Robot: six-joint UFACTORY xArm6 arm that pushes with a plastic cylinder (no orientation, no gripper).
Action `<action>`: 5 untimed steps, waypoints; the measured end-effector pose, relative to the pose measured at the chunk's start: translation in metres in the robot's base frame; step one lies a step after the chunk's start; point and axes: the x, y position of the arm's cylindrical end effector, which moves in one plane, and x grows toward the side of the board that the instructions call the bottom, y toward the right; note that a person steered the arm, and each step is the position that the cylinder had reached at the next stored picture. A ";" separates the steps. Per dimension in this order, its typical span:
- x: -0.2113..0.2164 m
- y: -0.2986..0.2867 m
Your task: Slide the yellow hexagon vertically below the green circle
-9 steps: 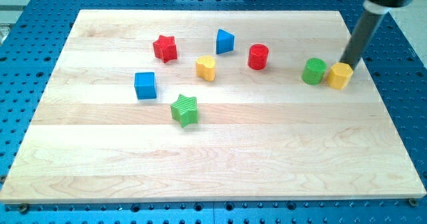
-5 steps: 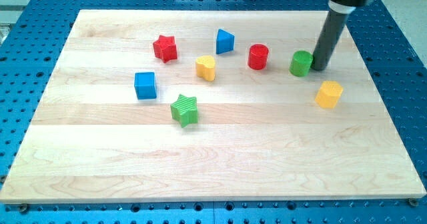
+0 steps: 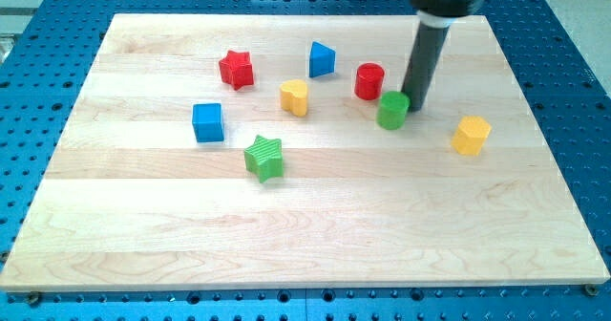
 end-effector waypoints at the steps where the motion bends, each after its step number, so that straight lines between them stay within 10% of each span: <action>1: 0.006 -0.007; 5: 0.036 0.134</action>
